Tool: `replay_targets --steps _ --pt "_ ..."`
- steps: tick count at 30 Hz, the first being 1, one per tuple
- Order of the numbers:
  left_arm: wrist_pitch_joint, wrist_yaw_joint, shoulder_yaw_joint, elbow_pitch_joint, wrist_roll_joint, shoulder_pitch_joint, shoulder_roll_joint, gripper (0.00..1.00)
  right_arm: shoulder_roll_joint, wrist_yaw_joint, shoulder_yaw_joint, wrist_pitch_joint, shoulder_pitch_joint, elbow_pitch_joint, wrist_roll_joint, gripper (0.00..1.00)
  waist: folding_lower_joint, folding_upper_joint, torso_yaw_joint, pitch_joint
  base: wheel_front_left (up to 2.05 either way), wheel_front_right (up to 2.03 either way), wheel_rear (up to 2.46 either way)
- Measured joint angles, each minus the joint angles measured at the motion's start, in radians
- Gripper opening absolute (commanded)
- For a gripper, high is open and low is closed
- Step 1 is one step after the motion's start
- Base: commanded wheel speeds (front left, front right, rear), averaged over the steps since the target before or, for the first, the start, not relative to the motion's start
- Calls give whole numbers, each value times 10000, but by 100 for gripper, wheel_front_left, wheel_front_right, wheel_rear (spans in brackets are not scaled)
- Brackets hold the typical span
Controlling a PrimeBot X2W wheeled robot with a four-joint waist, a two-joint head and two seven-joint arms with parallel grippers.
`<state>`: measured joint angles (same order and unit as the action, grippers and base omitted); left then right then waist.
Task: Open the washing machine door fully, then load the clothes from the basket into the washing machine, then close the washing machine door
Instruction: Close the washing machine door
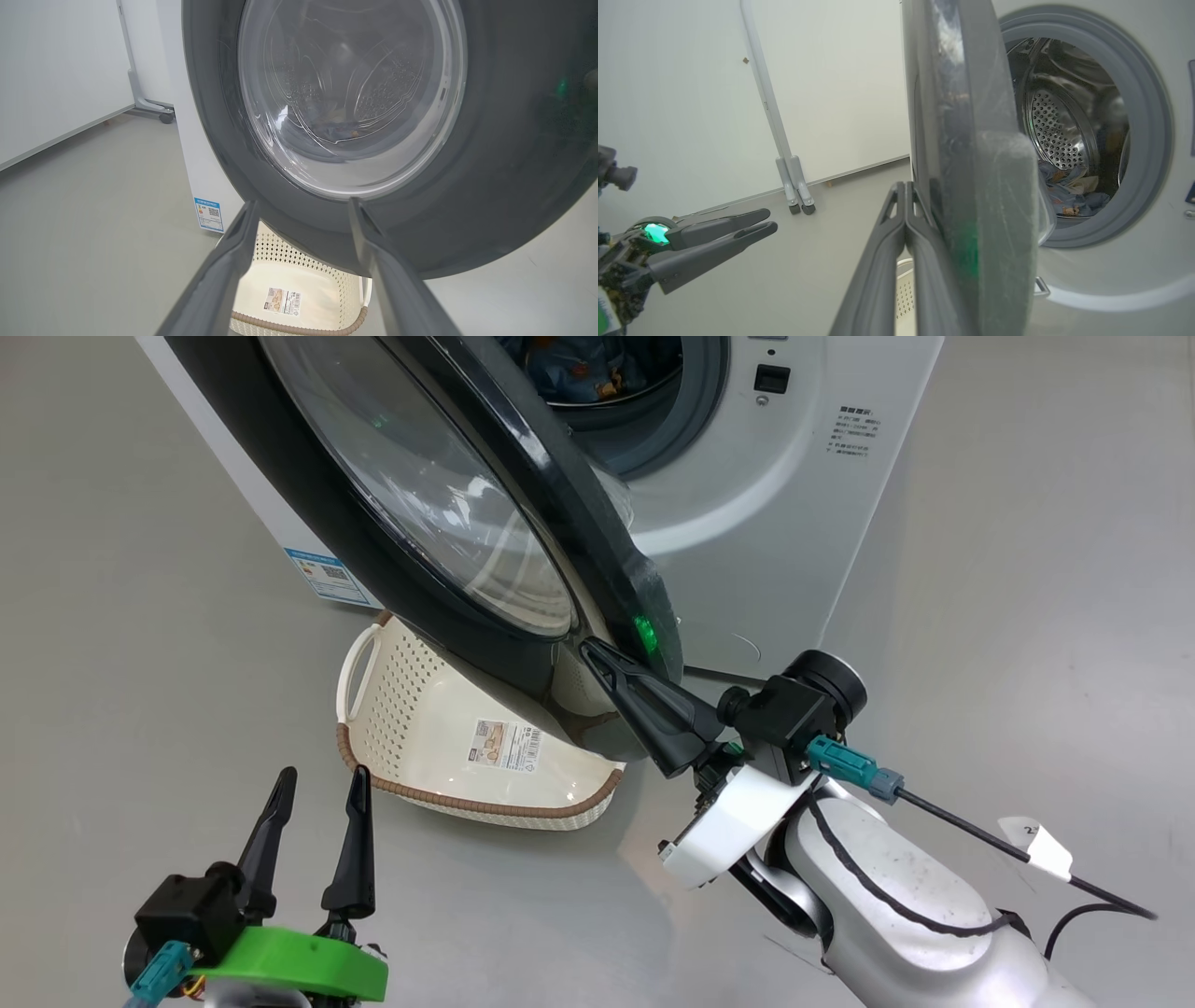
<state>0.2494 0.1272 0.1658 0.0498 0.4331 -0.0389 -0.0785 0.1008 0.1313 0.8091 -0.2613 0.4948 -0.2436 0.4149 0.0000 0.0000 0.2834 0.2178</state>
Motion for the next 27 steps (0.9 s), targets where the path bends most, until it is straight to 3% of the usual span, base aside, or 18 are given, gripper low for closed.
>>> replay_targets --steps 10,27 --pt "0 0 -13 -58 100 12 50 100 46 0 -652 0 384 -54 0 0 0 0 -170 293 0 0 0" --pt "27 0 52 -322 261 400 161 100 667 0 -1526 0 1238 -71 -215 0 0 0 -97 1272 0 0 0"
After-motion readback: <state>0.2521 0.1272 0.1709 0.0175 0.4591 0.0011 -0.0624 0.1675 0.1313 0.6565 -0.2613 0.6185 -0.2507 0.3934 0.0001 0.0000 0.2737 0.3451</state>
